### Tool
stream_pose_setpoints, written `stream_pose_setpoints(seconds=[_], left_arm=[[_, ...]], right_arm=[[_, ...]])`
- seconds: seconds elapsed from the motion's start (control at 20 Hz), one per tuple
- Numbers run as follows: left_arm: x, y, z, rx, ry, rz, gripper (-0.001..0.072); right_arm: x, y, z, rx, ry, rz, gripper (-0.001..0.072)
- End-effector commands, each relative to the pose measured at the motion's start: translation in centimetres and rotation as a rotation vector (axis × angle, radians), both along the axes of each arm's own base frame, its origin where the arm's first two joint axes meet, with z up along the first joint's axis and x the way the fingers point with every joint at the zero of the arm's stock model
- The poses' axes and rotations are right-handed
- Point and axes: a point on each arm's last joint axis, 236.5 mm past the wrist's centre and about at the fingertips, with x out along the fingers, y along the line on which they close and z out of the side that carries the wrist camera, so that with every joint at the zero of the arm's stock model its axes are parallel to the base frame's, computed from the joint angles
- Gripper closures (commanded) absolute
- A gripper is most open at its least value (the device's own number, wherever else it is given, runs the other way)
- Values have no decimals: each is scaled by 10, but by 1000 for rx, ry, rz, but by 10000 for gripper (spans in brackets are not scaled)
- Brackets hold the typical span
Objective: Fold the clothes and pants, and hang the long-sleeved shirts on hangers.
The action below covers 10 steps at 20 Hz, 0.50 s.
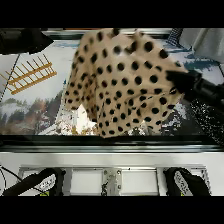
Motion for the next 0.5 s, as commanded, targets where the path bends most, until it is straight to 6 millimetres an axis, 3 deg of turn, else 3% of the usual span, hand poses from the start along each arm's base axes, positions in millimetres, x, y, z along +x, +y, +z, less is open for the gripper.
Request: stream_pose_setpoints(seconds=[0.0,0.15,0.25,0.35,0.45], left_arm=[[-8,3,0,-10,-30,24,698],[-17,2,-19,-11,16,25,698],[-21,2,-36,-13,55,25,697],[-23,2,-52,-15,95,23,697],[-23,0,-63,-22,122,21,697]], right_arm=[[23,-108,24,-15,-55,-457,708],[12,-196,33,-69,-55,-829,708],[-4,-244,36,-136,-60,-1039,708],[-19,-283,37,-203,-66,-1208,707],[-31,-310,38,-233,-68,-1320,707]])
